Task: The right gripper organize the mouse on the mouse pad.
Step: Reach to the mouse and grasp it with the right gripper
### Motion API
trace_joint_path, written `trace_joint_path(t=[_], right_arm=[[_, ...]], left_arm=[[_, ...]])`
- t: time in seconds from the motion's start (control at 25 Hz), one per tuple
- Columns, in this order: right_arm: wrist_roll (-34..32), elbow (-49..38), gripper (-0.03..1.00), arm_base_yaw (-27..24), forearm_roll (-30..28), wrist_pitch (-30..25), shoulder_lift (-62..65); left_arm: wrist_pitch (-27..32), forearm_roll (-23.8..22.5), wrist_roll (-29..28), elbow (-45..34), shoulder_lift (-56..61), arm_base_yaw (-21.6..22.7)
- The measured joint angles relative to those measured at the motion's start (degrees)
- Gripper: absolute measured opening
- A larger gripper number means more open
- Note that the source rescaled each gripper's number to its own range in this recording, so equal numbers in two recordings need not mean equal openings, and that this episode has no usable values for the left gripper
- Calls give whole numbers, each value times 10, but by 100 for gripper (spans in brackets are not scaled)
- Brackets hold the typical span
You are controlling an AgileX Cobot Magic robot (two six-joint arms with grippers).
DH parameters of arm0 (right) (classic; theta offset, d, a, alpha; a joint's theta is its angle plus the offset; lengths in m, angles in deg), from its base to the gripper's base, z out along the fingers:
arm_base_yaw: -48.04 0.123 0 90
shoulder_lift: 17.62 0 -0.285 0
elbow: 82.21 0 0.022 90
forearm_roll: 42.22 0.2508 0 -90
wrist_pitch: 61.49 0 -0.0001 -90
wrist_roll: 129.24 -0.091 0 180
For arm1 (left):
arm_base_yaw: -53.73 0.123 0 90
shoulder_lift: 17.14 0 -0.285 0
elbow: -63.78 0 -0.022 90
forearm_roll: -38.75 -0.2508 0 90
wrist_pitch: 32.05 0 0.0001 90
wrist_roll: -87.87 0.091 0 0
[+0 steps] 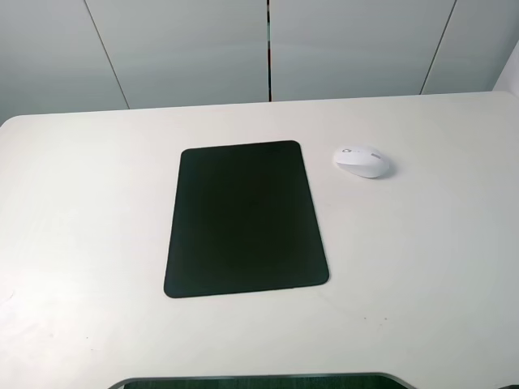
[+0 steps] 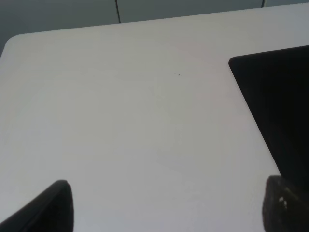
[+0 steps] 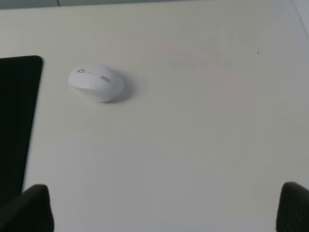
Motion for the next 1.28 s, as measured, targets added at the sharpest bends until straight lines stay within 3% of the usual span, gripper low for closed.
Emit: trace_joint_path(t=[0.32,0.52,0.88,1.28], right_arm=[[8,12,100,0,17,89,-217],[64,25,100,15,57,141,-353],[156,137,100,85,61,154,-545],[305,196,100,97,67,155,-676]], left_arm=[[0,0,0,0,0,0],[0,0,0,0,0,0],[0,0,0,0,0,0],[0,0,0,0,0,0]])
